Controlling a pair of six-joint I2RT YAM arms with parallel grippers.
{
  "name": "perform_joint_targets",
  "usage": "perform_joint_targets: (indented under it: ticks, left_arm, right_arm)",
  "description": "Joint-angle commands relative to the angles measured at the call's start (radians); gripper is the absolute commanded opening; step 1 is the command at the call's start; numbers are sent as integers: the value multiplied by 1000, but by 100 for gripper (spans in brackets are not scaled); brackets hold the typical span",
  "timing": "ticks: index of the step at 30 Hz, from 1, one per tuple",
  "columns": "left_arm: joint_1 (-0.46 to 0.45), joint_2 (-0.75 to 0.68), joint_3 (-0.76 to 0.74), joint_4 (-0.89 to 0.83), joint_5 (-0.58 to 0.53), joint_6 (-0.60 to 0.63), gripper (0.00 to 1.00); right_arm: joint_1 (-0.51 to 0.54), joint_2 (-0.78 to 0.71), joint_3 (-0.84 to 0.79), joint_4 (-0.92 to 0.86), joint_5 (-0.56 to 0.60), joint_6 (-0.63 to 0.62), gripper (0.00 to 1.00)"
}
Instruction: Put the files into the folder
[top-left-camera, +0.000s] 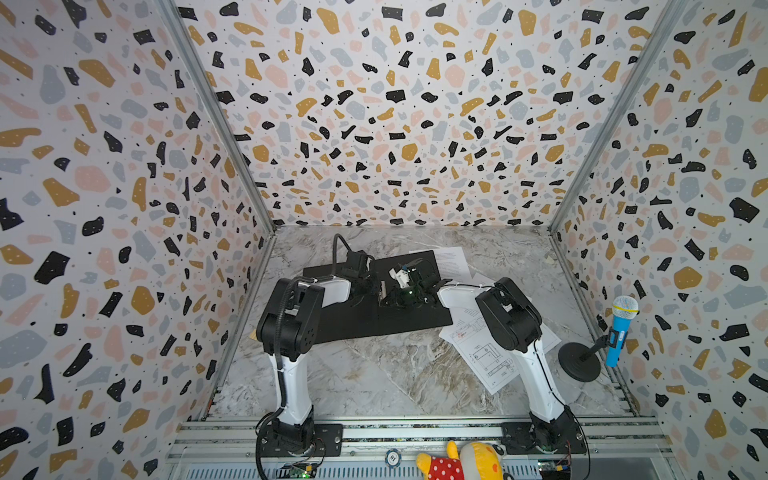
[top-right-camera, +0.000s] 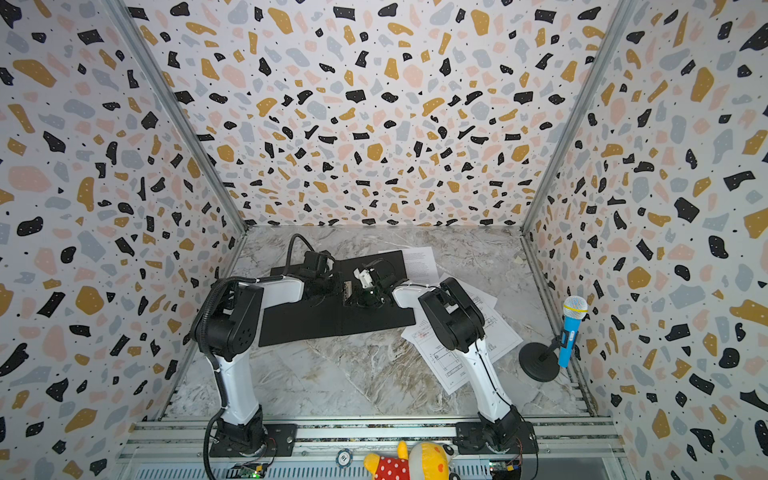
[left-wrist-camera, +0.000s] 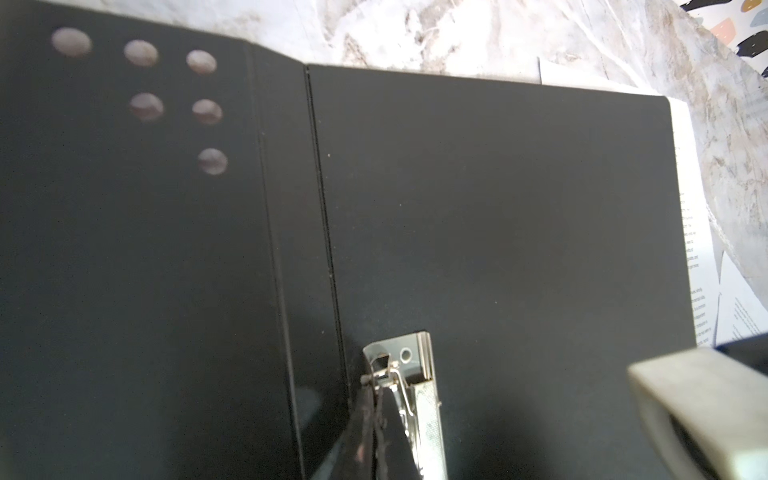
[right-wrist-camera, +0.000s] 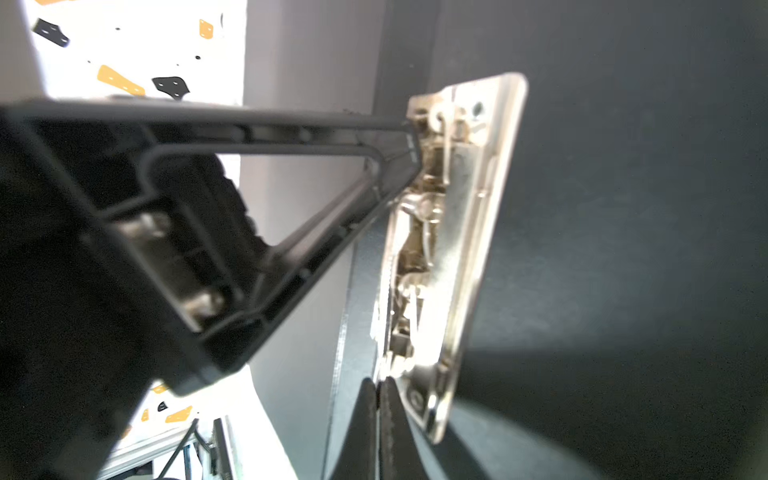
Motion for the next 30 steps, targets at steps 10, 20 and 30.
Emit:
perform_joint_targets:
  ticks: [10, 20, 30]
  left_arm:
    - [-8, 54, 21, -65, 5, 55, 1]
    - [-8, 53, 25, -60, 20, 58, 1]
    - [-8, 48, 25, -50, 41, 59, 2]
  right_arm:
    - [-21, 4, -55, -110, 92, -63, 0]
    - [-30, -63, -71, -42, 25, -21, 0]
    - [-27, -82, -67, 1, -32, 9, 0]
